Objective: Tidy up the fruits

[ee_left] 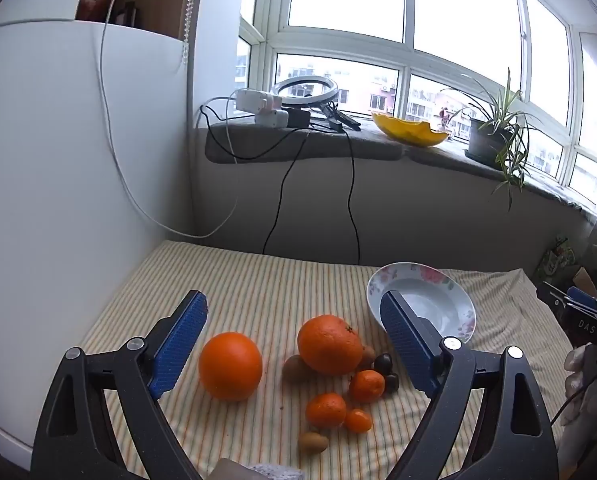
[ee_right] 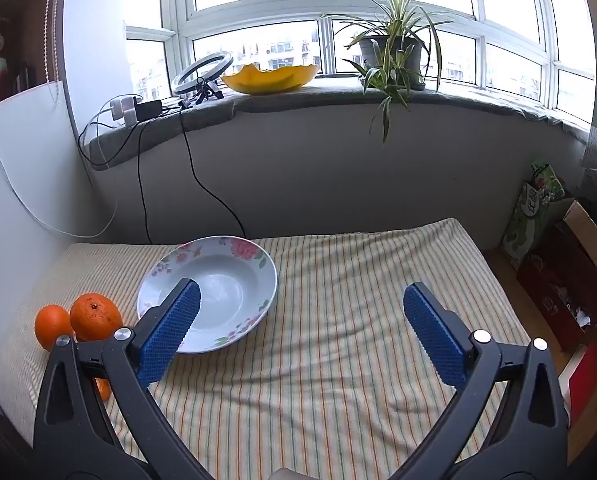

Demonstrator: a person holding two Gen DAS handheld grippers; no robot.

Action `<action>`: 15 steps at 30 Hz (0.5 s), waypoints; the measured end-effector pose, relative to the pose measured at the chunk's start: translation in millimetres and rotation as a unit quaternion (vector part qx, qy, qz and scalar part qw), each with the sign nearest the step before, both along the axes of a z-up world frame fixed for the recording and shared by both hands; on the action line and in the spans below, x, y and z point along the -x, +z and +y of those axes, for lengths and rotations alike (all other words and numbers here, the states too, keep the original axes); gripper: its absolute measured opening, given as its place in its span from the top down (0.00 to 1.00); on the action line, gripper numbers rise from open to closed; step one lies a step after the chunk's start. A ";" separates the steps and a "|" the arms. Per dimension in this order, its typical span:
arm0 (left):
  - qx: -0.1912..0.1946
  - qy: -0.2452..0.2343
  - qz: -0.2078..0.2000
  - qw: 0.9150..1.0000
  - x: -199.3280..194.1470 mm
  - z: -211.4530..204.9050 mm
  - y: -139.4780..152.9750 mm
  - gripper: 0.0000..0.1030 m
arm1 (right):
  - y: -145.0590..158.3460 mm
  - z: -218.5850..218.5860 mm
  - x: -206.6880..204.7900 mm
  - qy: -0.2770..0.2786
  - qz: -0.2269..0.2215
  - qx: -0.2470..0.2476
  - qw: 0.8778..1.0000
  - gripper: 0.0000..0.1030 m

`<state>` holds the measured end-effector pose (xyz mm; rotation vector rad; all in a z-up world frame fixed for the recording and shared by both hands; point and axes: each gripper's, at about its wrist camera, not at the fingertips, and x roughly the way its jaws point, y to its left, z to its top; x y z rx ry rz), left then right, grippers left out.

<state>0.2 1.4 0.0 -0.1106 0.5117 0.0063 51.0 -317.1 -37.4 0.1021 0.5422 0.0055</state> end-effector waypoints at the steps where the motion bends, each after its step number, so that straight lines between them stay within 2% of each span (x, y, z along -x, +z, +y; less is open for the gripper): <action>1: 0.004 -0.001 -0.001 1.000 0.1 1.0 0.1 0.14 | 0.1 -0.1 0.6 0.000 -0.003 -0.003 1.000 0.00; 2: 0.012 0.003 -0.002 1.000 1.0 6.3 -1.3 0.14 | 0.3 0.4 1.1 0.002 -0.003 -0.003 1.000 0.00; 7: -0.005 0.008 -0.001 1.000 2.1 1.5 -0.1 0.14 | 1.1 2.3 3.7 0.004 -0.004 0.004 1.000 0.00; 11: -0.003 0.008 0.000 1.000 2.4 1.5 0.5 0.14 | 1.8 5.3 13.3 0.003 -0.008 0.008 1.000 0.00; 15: -0.006 0.007 0.001 1.000 0.5 0.7 2.0 0.14 | 1.5 3.0 5.3 0.001 0.002 -0.006 1.000 0.00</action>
